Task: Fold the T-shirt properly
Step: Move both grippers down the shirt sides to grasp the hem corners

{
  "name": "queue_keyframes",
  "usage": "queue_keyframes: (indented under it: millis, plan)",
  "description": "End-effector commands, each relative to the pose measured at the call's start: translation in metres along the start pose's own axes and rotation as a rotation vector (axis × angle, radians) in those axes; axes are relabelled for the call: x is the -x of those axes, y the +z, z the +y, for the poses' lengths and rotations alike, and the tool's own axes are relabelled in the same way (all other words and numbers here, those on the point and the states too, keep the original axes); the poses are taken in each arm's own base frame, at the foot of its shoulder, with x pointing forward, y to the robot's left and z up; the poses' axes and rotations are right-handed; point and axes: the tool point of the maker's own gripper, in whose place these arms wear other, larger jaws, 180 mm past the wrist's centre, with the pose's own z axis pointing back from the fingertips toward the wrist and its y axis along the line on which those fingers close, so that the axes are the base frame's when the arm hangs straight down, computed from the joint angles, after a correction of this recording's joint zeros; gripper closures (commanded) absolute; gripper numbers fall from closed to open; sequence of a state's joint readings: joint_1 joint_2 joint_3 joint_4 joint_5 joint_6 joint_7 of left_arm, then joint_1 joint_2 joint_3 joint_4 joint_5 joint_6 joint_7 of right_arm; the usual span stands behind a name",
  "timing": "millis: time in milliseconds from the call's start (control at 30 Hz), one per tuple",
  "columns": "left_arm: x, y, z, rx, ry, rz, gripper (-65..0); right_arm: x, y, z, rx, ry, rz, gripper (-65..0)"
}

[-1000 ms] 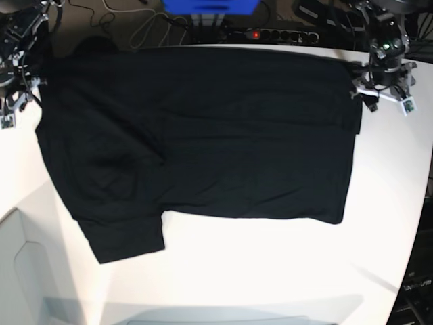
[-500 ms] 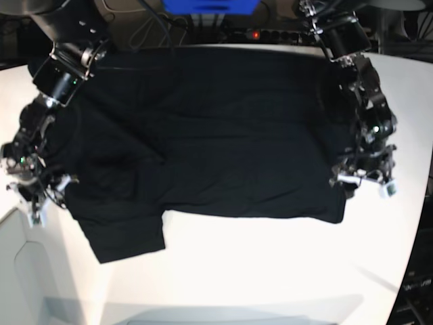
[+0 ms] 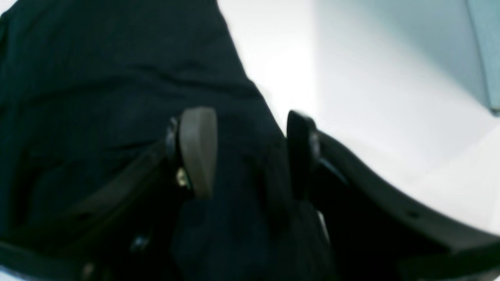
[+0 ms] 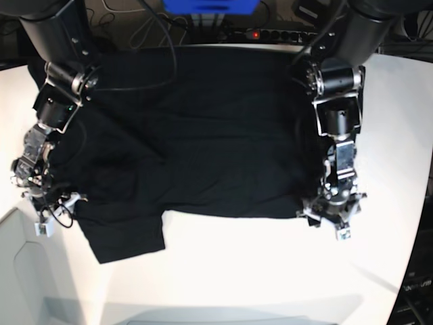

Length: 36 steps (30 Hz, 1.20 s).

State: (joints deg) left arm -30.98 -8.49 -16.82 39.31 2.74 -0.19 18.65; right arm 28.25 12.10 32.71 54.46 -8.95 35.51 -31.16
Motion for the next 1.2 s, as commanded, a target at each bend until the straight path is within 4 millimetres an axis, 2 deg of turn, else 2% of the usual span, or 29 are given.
queue_keyframes:
  millis: [0,100,367,500,667,800,900,1000,1133,1167]
  plan:
    - [-0.038,-0.002,0.013,-0.026,0.008,-0.085,-40.4,-0.023,0.006,-0.011,0.023,0.002,-0.065,-29.8]
    - [-0.034,-0.008,0.020,-0.034,0.021,-0.076,-40.4,-0.015,0.008,-0.018,0.036,0.008,-0.049,-29.8]
    - [-0.020,-0.013,0.030,-0.048,0.003,-0.055,-40.4,-0.004,0.002,-0.016,0.020,-0.010,-0.024,-29.8]
    - [-0.014,-0.014,0.028,-0.045,0.005,-0.039,-40.0,-0.010,-0.002,-0.014,0.014,-0.024,-0.086,-29.8]
    - [-0.012,-0.015,0.027,-0.042,0.002,-0.034,-39.4,-0.009,-0.012,-0.023,0.069,-0.104,-0.119,-29.8]
    - [0.009,-0.017,0.027,-0.041,0.002,0.018,-29.1,0.003,-0.023,-0.022,0.049,-0.145,-0.080,-29.8]
    - [0.014,-0.018,0.027,-0.041,0.003,0.032,-19.6,0.010,-0.025,-0.029,0.051,-0.156,-0.054,-29.8]
    - [0.026,-0.017,0.029,-0.044,-0.002,0.051,-12.6,0.007,-0.024,-0.030,0.052,-0.156,-0.058,-29.7]
    - [0.029,-0.017,0.032,-0.053,0.003,0.056,0.0,0.010,-0.024,-0.029,0.050,-0.154,-0.053,-28.2]
    - [0.035,-0.016,0.033,-0.054,0.002,0.064,0.0,0.011,-0.025,-0.029,0.049,-0.152,-0.049,-26.1]
